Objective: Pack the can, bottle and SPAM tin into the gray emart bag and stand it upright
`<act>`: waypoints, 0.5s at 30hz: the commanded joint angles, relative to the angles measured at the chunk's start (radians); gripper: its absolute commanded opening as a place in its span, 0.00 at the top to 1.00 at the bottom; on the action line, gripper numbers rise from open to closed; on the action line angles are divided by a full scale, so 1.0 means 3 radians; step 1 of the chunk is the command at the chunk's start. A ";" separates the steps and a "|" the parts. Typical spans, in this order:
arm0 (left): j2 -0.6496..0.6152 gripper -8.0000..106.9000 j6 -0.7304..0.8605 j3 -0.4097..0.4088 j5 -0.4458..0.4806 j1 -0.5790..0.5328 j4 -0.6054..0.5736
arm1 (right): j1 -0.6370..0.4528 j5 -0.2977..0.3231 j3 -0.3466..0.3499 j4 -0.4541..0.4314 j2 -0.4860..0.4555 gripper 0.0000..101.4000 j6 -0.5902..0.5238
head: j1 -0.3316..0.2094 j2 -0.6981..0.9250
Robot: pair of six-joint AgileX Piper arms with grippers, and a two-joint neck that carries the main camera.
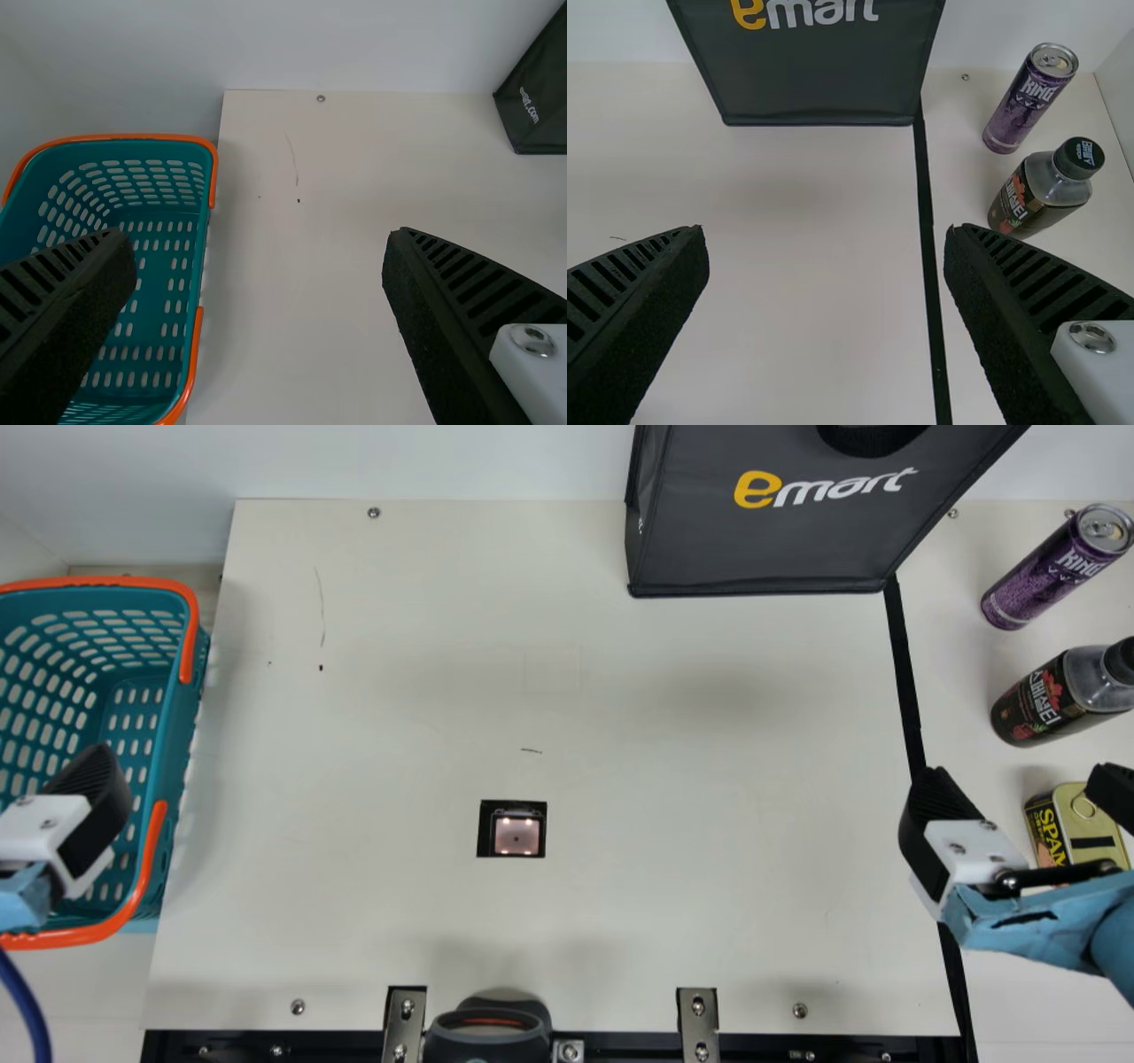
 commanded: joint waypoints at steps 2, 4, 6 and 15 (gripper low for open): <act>0.0000 0.15 0.0000 0.0000 0.0000 0.0000 0.0000 | 0.0000 0.0000 0.0000 0.0000 0.0000 0.06 0.0000 | -0.0030 0.0005; 0.0000 0.15 0.0000 0.0000 0.0000 0.0000 0.0000 | 0.0000 0.0000 0.0000 0.0000 0.0000 0.06 0.0000 | -0.0030 0.0005; 0.0000 0.15 0.0000 0.0000 0.0000 0.0000 0.0000 | 0.0000 0.0000 0.0000 0.0000 0.0000 0.06 0.0000 | -0.0030 0.0005; 0.0000 0.15 0.0000 0.0000 0.0000 0.0000 0.0000 | 0.0000 0.0000 0.0000 0.0000 0.0000 0.06 0.0000 | -0.0030 0.0005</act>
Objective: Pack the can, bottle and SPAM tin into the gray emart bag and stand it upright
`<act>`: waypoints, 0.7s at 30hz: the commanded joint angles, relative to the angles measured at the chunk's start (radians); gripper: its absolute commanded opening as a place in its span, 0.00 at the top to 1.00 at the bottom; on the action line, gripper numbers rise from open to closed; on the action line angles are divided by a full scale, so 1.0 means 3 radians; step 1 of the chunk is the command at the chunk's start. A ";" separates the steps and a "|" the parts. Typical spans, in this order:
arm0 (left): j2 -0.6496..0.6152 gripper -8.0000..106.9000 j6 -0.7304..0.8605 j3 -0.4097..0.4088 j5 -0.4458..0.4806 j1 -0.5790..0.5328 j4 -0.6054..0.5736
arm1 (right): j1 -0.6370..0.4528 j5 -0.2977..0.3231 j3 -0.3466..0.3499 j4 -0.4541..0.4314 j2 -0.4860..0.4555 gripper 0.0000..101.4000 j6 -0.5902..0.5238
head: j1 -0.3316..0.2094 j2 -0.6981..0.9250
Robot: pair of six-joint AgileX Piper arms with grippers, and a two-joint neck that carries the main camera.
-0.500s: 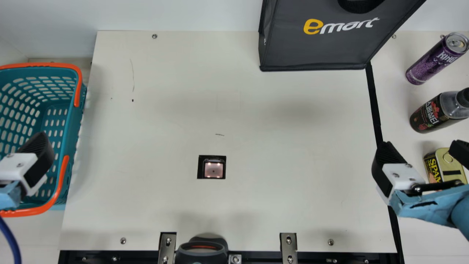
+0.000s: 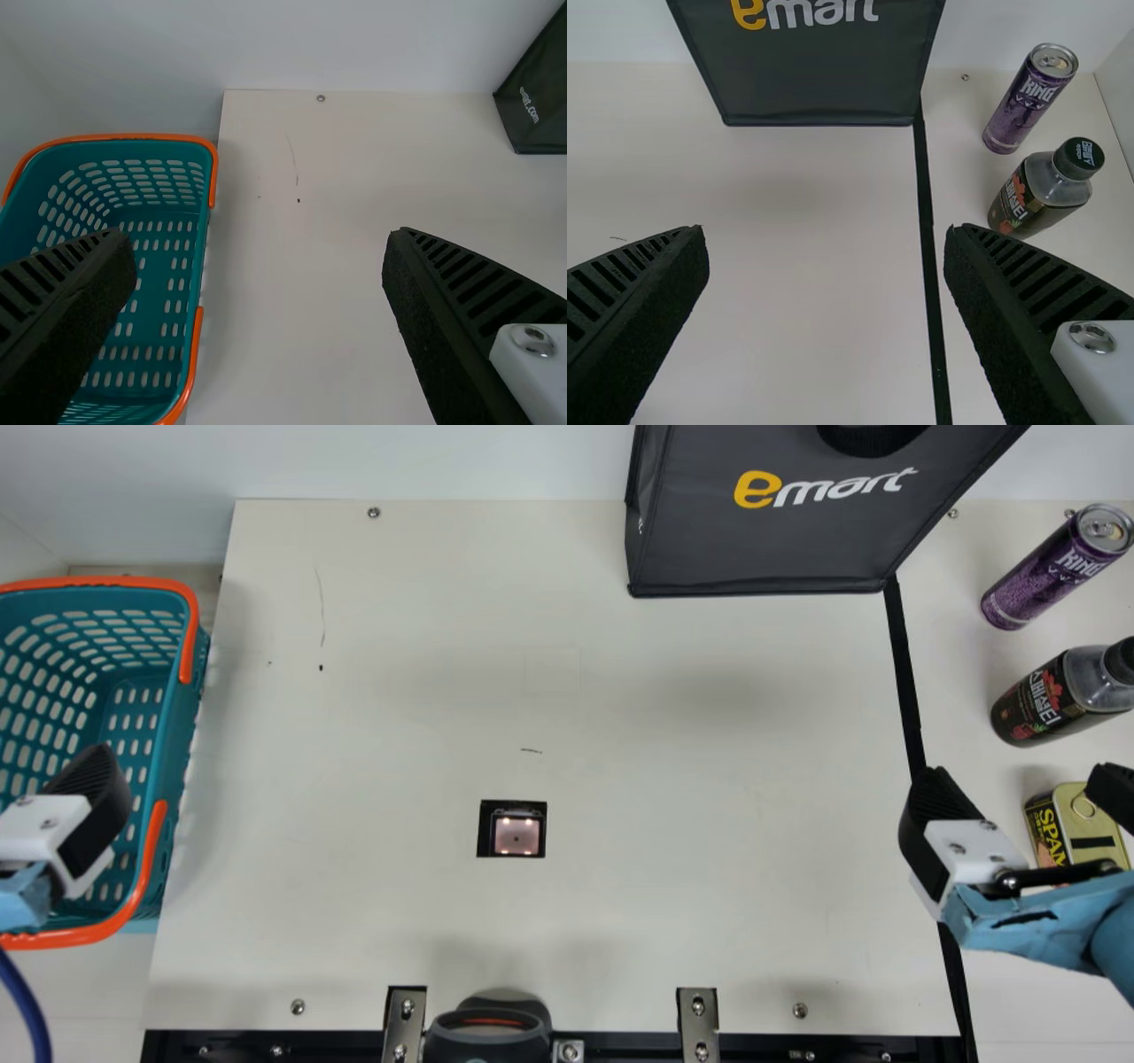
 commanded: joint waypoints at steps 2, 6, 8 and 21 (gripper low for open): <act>0.0000 0.15 0.0000 0.0000 0.0000 0.0000 0.0000 | 0.0000 0.0000 0.0000 0.0000 0.0000 0.06 0.0000 | -0.0030 0.0005; 0.0000 0.15 0.0000 0.0000 0.0000 0.0000 0.0000 | 0.0000 0.0000 0.0000 0.0000 0.0000 0.06 0.0000 | -0.0030 0.0005; 0.0000 0.15 0.0000 0.0000 0.0000 0.0000 0.0000 | 0.0000 0.0000 0.0000 0.0000 0.0000 0.06 0.0000 | -0.0030 0.0005; 0.0000 0.15 0.0000 0.0000 0.0000 0.0000 0.0000 | 0.0000 -0.0002 0.0000 0.0000 0.0000 0.06 0.0000 | -0.0030 0.0005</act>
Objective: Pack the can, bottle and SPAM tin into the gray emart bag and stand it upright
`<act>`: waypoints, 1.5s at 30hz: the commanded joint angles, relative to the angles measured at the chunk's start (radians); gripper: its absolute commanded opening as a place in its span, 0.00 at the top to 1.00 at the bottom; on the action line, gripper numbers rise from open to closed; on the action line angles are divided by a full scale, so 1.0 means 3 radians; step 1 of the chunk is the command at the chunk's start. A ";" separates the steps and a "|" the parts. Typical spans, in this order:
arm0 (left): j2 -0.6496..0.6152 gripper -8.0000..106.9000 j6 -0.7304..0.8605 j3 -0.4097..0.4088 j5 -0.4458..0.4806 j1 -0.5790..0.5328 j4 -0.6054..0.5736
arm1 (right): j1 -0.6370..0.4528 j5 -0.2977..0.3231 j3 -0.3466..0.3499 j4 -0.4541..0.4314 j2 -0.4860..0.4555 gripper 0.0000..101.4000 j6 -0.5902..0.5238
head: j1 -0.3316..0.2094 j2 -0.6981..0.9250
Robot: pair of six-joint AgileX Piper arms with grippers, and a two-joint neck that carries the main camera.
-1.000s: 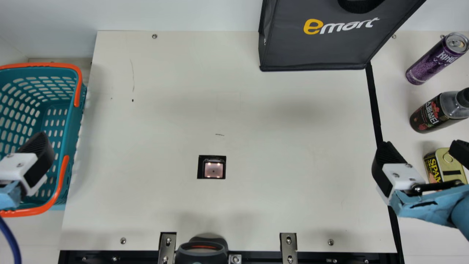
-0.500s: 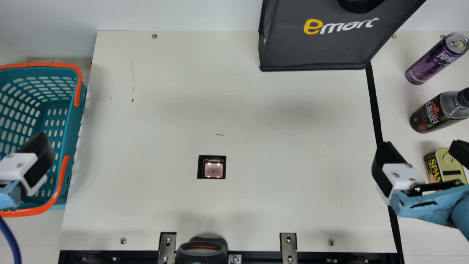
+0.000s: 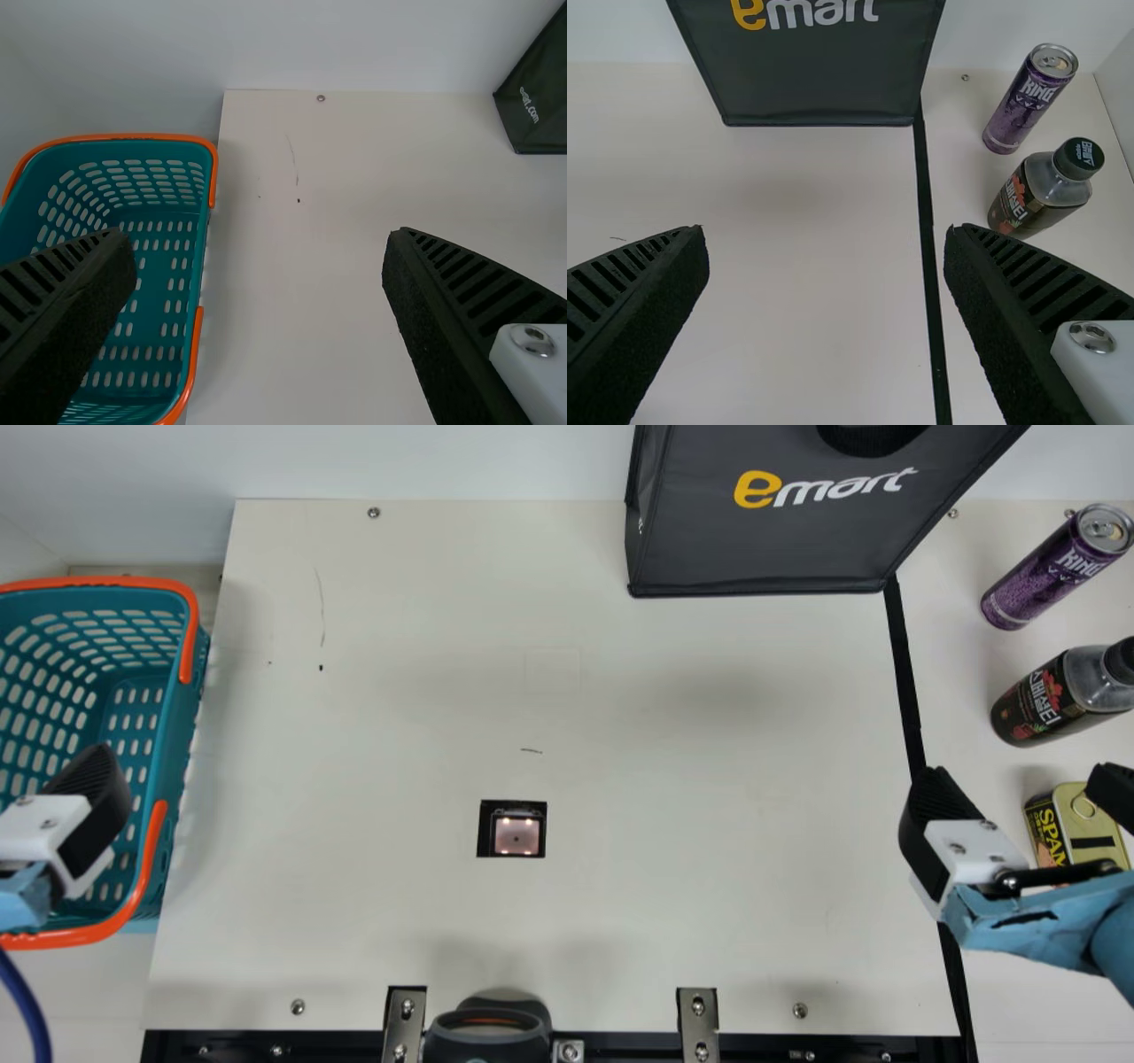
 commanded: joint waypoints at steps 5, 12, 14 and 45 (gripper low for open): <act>0.0000 0.15 0.0000 0.0000 0.0000 0.0000 0.0000 | 0.0000 0.0000 0.0000 0.0000 0.0000 0.06 0.0000 | -0.0030 0.0010; 0.0000 0.15 0.0000 0.0000 0.0000 0.0000 0.0000 | 0.0000 0.0000 0.0000 0.0000 0.0000 0.06 0.0000 | -0.0030 0.0010; 0.0000 0.15 0.0000 0.0000 0.0000 0.0000 0.0000 | 0.0000 0.0004 0.0000 0.0000 0.0000 0.06 0.0000 | -0.0030 0.0010; 0.0000 0.15 0.0000 0.0000 0.0000 0.0000 0.0000 | 0.0000 0.0001 0.0000 0.0000 0.0000 0.06 0.0000 | -0.0030 0.0010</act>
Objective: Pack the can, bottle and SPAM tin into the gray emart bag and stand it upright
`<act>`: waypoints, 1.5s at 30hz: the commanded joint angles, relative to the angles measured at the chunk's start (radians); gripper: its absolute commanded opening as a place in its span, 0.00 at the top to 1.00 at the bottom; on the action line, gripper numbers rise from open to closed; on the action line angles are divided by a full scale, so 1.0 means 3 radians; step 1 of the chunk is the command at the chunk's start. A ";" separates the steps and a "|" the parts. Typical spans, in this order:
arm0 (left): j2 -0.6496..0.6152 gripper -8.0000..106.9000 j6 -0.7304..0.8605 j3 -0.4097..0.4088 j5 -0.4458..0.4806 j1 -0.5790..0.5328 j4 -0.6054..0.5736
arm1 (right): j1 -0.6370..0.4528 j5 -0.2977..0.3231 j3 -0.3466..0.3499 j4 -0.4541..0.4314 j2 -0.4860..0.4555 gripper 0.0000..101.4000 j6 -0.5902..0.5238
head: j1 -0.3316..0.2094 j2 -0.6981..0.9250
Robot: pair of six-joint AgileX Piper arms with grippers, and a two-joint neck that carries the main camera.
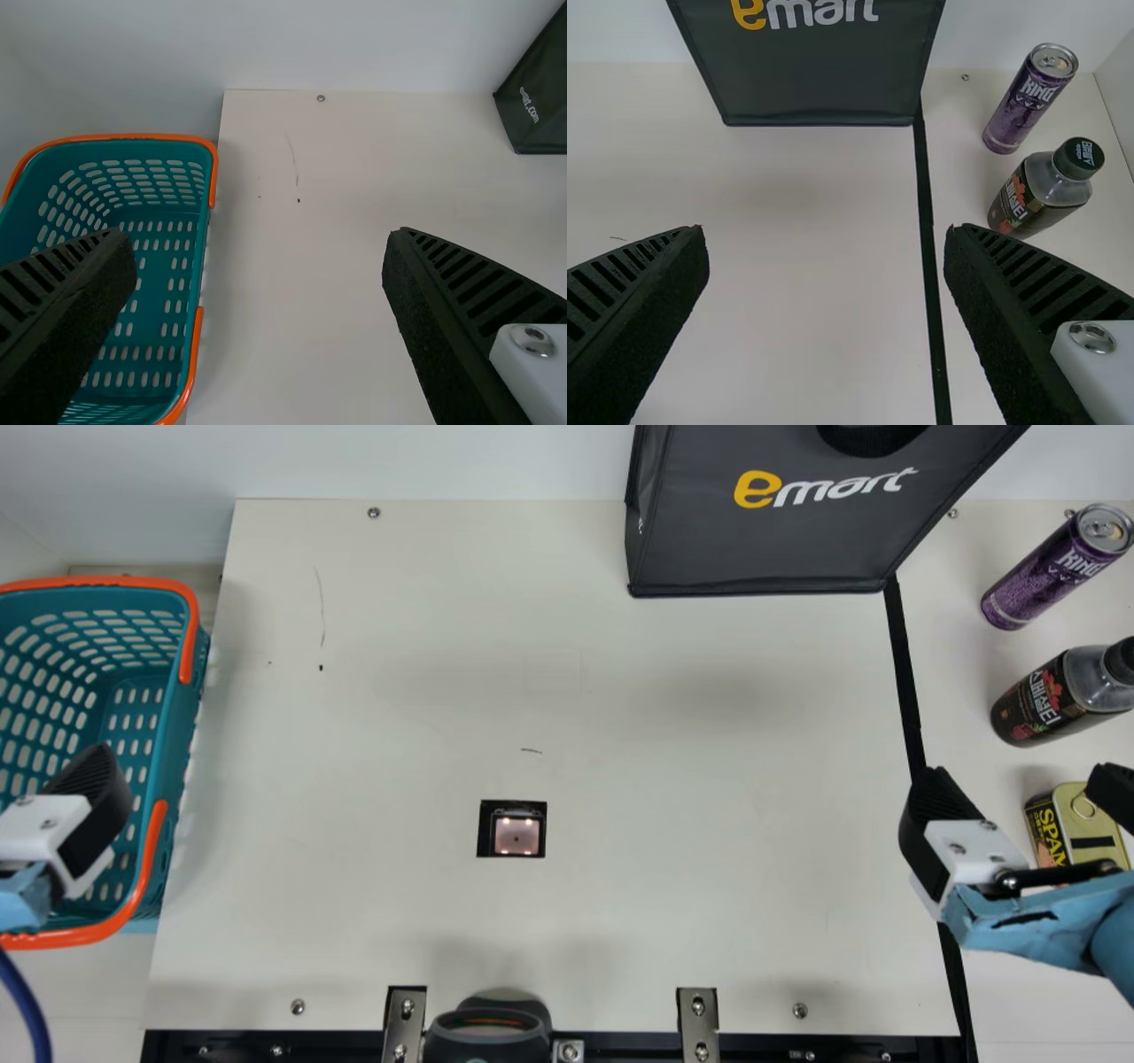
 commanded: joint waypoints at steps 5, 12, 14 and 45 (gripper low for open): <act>0.0000 0.15 0.0000 0.0000 0.0000 0.0000 0.0000 | 0.0000 0.0000 0.0000 0.0000 0.0000 0.06 0.0000 | -0.0030 0.0010; 0.0000 0.15 0.0000 0.0000 0.0000 0.0000 0.0000 | 0.0000 0.0000 0.0000 0.0000 0.0000 0.06 0.0000 | -0.0030 0.0010; 0.0000 0.15 0.0000 0.0000 0.0000 0.0000 0.0000 | 0.0000 0.0000 0.0000 0.0000 0.0000 0.06 0.0000 | -0.0030 0.0010; 0.0000 0.15 0.0000 0.0000 0.0000 0.0000 0.0000 | 0.0000 -0.0001 0.0000 0.0000 0.0000 0.06 0.0000 | -0.1073 -0.1061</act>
